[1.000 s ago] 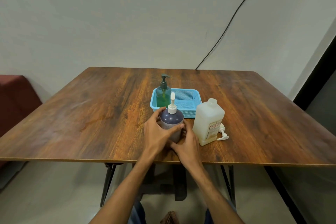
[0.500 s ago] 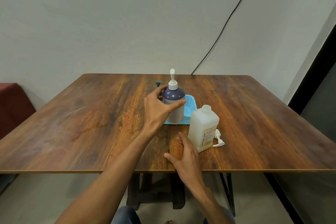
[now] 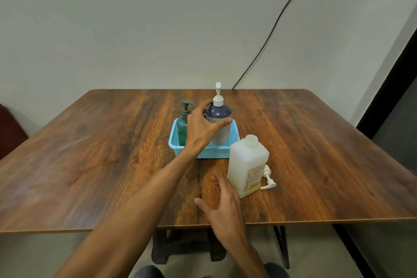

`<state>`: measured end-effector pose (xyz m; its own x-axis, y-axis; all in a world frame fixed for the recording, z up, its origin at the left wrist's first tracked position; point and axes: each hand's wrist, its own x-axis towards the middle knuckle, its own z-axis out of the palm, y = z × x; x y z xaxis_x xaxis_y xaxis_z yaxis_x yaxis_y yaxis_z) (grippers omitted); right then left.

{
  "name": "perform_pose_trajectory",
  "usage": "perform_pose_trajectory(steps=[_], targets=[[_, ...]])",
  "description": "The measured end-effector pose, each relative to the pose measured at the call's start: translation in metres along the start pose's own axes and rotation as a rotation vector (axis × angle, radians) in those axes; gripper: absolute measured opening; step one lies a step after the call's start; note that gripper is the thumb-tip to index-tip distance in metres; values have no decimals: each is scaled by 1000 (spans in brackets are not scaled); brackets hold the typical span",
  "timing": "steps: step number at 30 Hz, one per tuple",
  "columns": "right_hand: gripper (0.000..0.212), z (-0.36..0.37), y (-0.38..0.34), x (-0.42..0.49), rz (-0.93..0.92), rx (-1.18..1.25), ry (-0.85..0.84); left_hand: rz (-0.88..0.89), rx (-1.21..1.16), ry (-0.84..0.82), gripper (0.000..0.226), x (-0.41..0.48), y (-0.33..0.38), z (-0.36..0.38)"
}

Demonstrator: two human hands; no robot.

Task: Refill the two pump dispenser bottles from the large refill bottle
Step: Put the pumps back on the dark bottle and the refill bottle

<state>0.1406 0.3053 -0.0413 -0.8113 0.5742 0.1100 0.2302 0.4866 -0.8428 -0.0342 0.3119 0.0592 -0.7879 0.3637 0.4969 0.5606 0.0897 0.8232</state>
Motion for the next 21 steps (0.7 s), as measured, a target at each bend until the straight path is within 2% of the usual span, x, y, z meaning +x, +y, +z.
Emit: perform_pose_trajectory(steps=[21], targets=[[78,1,-1,1,-66,-66,37,-61,72,-195,66,-3,-37,17]])
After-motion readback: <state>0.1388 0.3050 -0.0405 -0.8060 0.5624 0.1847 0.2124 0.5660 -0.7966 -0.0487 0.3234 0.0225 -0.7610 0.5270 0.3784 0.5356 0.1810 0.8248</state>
